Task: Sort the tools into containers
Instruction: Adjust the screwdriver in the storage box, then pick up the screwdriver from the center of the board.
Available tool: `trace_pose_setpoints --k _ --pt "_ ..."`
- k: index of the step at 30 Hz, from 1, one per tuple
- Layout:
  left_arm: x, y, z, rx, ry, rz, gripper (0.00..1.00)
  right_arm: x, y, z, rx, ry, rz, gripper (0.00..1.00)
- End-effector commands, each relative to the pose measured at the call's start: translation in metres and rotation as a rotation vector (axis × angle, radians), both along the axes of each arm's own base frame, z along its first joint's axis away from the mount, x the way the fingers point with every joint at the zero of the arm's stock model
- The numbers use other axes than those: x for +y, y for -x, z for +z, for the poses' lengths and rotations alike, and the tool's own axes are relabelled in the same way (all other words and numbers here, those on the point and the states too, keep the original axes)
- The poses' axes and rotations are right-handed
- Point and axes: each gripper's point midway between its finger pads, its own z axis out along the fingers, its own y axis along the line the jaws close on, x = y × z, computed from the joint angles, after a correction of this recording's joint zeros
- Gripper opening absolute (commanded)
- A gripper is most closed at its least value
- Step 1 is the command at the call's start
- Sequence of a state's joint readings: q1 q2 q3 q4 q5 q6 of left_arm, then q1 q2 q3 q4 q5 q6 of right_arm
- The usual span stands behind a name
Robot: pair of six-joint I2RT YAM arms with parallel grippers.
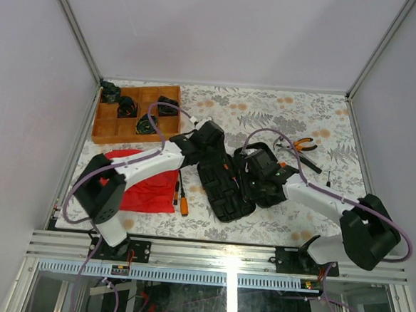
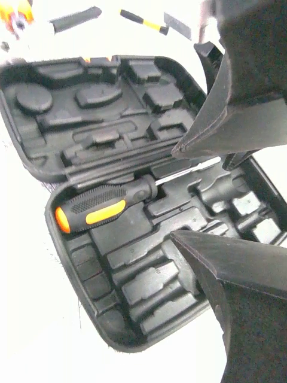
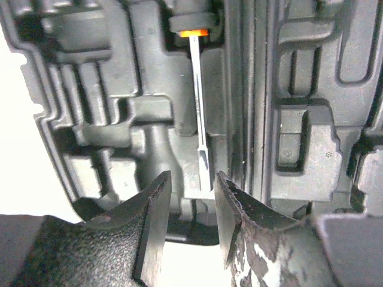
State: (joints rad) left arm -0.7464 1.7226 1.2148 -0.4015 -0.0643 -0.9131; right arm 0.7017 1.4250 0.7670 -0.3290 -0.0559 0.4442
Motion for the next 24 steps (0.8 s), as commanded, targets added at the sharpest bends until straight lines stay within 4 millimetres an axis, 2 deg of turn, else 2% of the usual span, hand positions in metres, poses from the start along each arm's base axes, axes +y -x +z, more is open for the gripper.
trace_pose_setpoints --k 1,6,10,15,18,24 --pt "0.029 0.005 0.041 -0.135 -0.065 -0.015 0.52 0.013 -0.005 0.043 -0.099 -0.114 0.082 0.43" --pt "0.075 0.029 0.048 -0.164 -0.153 0.027 0.55 0.007 -0.009 0.063 -0.178 -0.140 0.050 0.48" --pt "0.102 0.061 0.029 -0.102 -0.176 0.044 0.56 0.005 -0.007 0.064 -0.177 -0.158 0.005 0.48" --pt "0.119 0.091 -0.001 -0.014 -0.172 0.072 0.56 0.004 -0.003 0.058 -0.177 -0.215 -0.073 0.48" --pt "0.125 0.104 -0.013 0.015 -0.172 0.074 0.56 -0.001 -0.001 0.052 -0.174 -0.220 -0.116 0.48" --pt "0.129 0.113 -0.017 0.024 -0.155 0.065 0.56 -0.020 0.003 0.029 -0.146 -0.125 -0.177 0.48"
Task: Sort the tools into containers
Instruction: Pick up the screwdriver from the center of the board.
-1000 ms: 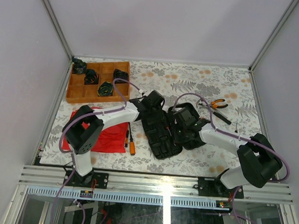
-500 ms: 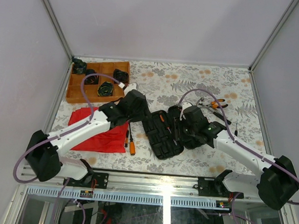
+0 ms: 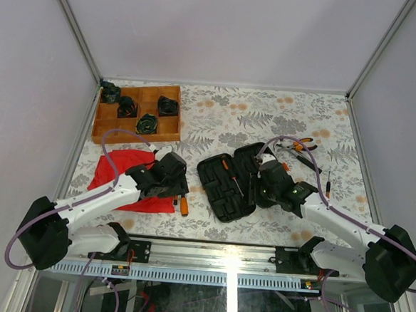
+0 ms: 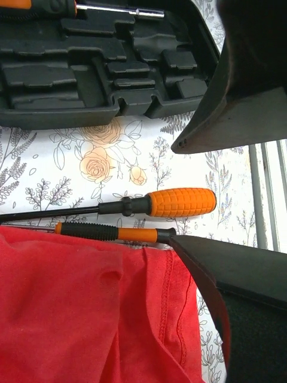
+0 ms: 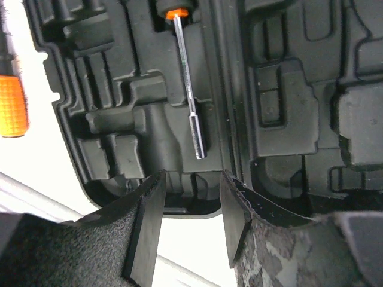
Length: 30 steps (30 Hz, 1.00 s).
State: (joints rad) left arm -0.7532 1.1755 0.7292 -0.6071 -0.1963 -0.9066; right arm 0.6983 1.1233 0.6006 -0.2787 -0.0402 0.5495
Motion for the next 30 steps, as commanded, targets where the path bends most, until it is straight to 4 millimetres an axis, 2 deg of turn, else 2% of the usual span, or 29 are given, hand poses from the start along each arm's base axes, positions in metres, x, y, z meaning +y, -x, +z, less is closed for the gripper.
trace_pose_setpoints --k 1,4,7,13,17,21,25,30 --pt "-0.002 0.004 0.003 -0.004 0.023 0.000 0.56 -0.012 -0.012 -0.004 -0.021 0.051 -0.097 0.48" --pt "-0.002 0.005 -0.001 0.012 0.015 -0.005 0.56 -0.026 -0.016 -0.012 -0.018 0.125 -0.149 0.49" --pt "-0.004 0.007 -0.007 0.031 0.014 -0.011 0.54 -0.026 -0.017 -0.016 -0.008 0.136 -0.151 0.49" --pt "-0.011 0.008 -0.012 0.054 0.032 -0.029 0.53 0.000 -0.011 -0.024 0.061 0.041 -0.091 0.45" --pt "-0.013 0.008 -0.013 0.067 0.029 -0.035 0.51 0.026 -0.013 -0.017 0.072 -0.100 -0.078 0.43" --pt "-0.013 0.010 -0.016 0.074 0.030 -0.029 0.50 0.040 -0.024 -0.008 0.054 -0.167 -0.097 0.43" --pt "-0.012 0.010 -0.019 0.082 0.020 -0.025 0.47 0.035 -0.040 -0.003 0.009 -0.119 -0.142 0.43" --pt "-0.015 0.010 -0.022 0.097 0.018 -0.030 0.42 0.014 -0.055 -0.004 -0.052 0.002 -0.200 0.39"
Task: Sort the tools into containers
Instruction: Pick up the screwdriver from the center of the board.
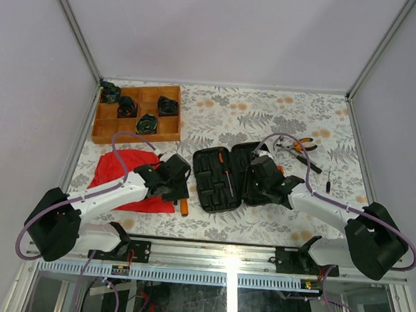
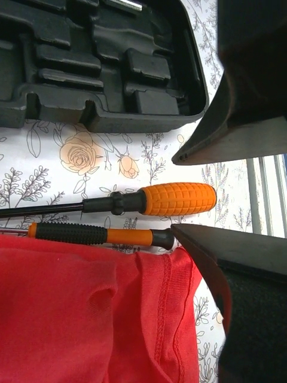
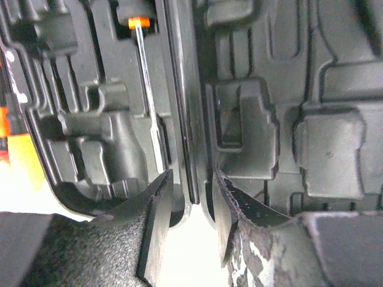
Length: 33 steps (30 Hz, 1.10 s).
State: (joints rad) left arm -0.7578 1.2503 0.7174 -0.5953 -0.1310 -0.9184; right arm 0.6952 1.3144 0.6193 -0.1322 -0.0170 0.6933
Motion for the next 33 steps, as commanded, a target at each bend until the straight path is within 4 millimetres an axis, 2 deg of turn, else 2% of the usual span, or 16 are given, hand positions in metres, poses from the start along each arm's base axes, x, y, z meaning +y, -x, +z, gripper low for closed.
trace_pose_setpoints --k 1,10,18,28,33 --pt "-0.010 -0.002 -0.001 0.005 0.020 -0.009 0.41 -0.006 -0.034 0.021 -0.119 0.057 -0.072 0.38" --pt "-0.022 0.001 0.000 0.006 0.015 -0.035 0.40 0.001 -0.038 0.008 -0.087 0.048 -0.040 0.36" --pt "-0.008 0.006 -0.018 0.052 -0.082 -0.009 0.37 0.000 -0.036 0.002 -0.072 0.055 -0.031 0.36" --pt "-0.009 0.009 -0.031 0.072 -0.118 -0.018 0.37 0.001 -0.034 0.005 -0.071 0.041 -0.019 0.36" --pt "-0.009 0.012 -0.037 0.088 -0.140 -0.023 0.33 0.003 -0.033 0.015 -0.083 0.026 -0.008 0.37"
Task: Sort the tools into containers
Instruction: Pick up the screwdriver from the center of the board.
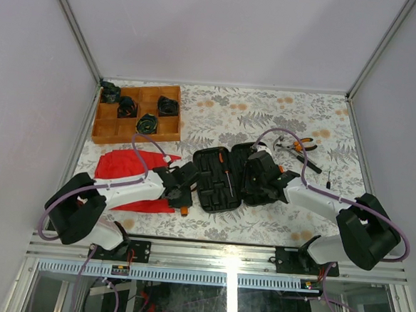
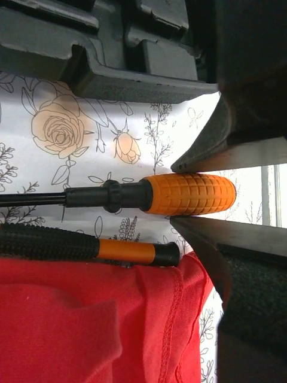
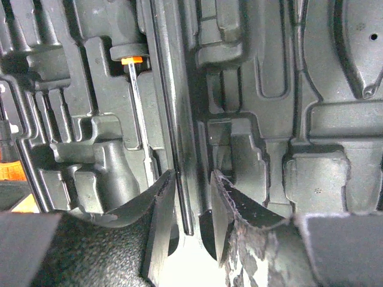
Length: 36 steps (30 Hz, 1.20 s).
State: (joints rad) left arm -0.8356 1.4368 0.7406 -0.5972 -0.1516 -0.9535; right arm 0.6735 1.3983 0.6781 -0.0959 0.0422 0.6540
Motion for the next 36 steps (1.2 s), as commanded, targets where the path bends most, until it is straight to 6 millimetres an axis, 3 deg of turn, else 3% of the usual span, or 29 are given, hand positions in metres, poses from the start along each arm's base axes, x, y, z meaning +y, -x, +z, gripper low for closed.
trace_pose_setpoints --k 1,8,15,19,22,27,33,36 --pt "-0.001 -0.004 0.000 -0.018 -0.024 0.014 0.31 0.004 -0.004 0.019 -0.035 -0.027 0.023 0.38" --pt "-0.003 -0.010 0.013 -0.065 0.000 -0.003 0.15 0.005 -0.008 0.054 -0.120 -0.067 0.040 0.46" --pt "-0.012 -0.024 0.054 -0.178 0.054 -0.075 0.01 -0.015 -0.005 0.064 -0.157 -0.010 0.007 0.50" --pt "-0.023 -0.028 0.081 -0.261 0.152 -0.117 0.00 -0.016 -0.001 0.073 -0.180 -0.055 -0.016 0.50" --pt "-0.039 -0.027 0.101 -0.322 0.289 -0.158 0.00 -0.003 0.002 0.089 -0.202 -0.169 -0.012 0.50" --pt "-0.067 -0.023 0.131 -0.408 0.513 -0.224 0.00 0.035 0.016 0.126 -0.222 -0.464 0.005 0.51" --pt "-0.082 -0.017 0.150 -0.458 0.635 -0.279 0.00 0.064 0.027 0.154 -0.227 -0.705 -0.044 0.54" --pt "-0.086 -0.013 0.155 -0.468 0.668 -0.303 0.00 0.073 0.030 0.158 -0.212 -0.774 -0.047 0.55"
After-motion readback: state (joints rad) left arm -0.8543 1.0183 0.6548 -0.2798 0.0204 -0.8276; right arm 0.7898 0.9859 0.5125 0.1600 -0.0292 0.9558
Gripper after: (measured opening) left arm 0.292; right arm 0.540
